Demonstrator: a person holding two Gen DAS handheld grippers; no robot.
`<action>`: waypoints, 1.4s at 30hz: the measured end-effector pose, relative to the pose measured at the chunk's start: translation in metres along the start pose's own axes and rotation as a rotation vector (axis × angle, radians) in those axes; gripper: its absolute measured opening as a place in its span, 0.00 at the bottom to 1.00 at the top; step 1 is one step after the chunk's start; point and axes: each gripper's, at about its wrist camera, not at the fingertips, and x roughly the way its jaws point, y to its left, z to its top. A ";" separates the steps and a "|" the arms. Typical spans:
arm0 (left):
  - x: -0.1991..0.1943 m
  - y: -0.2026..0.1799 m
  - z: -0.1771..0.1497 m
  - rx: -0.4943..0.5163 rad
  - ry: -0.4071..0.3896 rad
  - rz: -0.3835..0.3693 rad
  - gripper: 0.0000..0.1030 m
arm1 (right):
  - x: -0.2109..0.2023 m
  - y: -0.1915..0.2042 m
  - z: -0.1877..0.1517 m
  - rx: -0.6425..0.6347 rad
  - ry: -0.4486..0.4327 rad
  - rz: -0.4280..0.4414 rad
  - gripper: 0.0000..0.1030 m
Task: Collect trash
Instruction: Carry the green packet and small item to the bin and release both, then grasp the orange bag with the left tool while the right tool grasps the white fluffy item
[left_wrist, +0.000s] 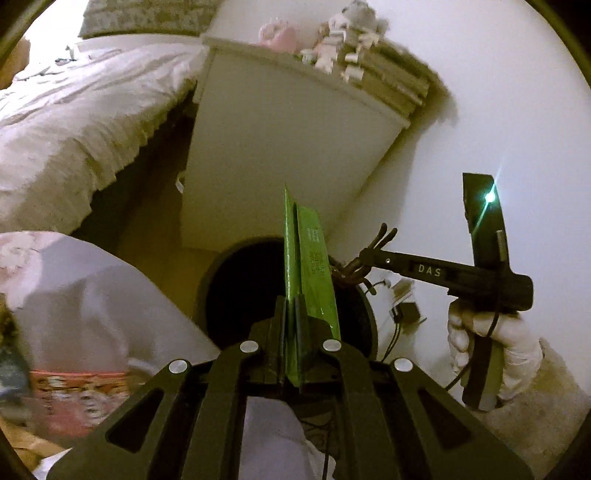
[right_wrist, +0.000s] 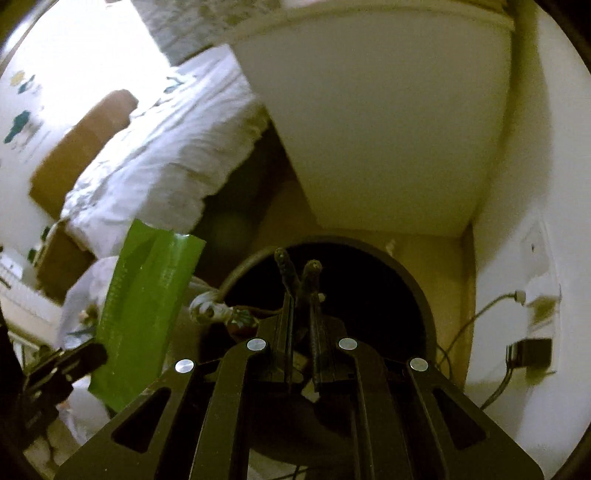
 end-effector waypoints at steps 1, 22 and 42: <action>0.007 -0.001 -0.002 0.002 0.012 0.005 0.05 | 0.004 -0.004 -0.001 0.005 0.007 -0.006 0.08; 0.045 -0.008 0.000 0.002 0.105 0.075 0.22 | 0.028 -0.019 -0.009 0.074 0.060 -0.033 0.33; -0.157 0.054 -0.060 -0.109 -0.178 0.184 0.74 | -0.036 0.186 -0.047 -0.302 0.042 0.287 0.62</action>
